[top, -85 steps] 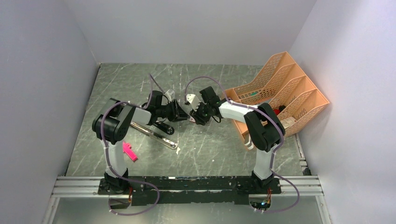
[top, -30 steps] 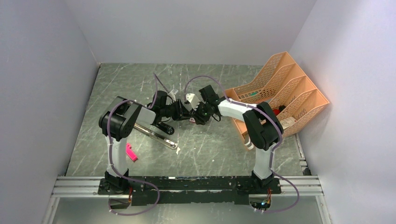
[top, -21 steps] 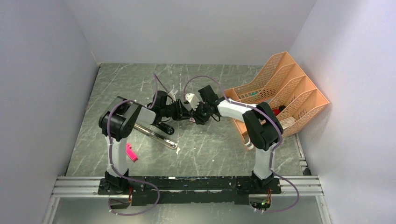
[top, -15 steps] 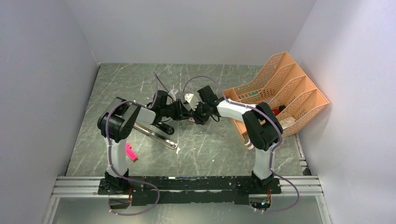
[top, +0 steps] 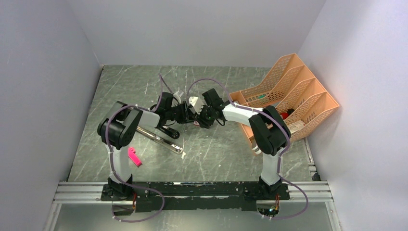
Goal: Load the staples into the stapler
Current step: Open the staple box at the center of the board.
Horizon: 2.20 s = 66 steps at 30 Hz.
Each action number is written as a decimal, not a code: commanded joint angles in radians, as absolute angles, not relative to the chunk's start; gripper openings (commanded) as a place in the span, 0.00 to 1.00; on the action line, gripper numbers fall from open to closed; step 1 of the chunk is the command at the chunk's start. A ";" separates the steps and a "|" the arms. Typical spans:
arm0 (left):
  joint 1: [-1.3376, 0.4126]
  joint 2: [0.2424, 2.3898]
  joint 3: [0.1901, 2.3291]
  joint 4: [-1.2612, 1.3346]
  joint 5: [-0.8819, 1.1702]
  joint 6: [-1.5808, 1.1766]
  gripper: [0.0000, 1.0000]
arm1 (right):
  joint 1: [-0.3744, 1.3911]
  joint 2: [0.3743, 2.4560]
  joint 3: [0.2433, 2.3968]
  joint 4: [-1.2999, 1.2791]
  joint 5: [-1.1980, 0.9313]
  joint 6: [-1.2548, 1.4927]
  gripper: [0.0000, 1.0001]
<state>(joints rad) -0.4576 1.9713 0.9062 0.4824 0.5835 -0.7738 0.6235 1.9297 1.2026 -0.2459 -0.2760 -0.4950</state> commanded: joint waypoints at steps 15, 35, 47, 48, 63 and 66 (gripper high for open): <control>-0.467 1.886 0.864 0.504 0.583 -0.781 0.34 | 0.640 1.993 1.195 -0.224 -0.262 -0.509 0.43; -0.457 1.852 0.838 0.465 0.500 -0.778 0.43 | 0.640 2.004 1.197 -0.231 -0.261 -0.509 0.44; -0.445 1.816 0.794 0.481 0.471 -0.796 0.43 | 0.641 2.003 1.190 -0.240 -0.252 -0.510 0.44; -0.445 1.811 0.793 0.480 0.467 -0.795 0.42 | 0.640 2.002 1.190 -0.242 -0.252 -0.511 0.44; -0.443 1.832 0.790 0.510 0.489 -0.799 0.40 | 0.640 1.998 1.193 -0.249 -0.251 -0.514 0.45; -0.443 1.838 0.795 0.508 0.489 -0.798 0.41 | 0.640 2.000 1.197 -0.254 -0.256 -0.514 0.45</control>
<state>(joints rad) -0.4484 1.8229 0.7929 0.4694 0.4747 -0.8005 0.6350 1.9491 1.2102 -0.1989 -0.2909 -0.4953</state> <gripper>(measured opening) 0.403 0.449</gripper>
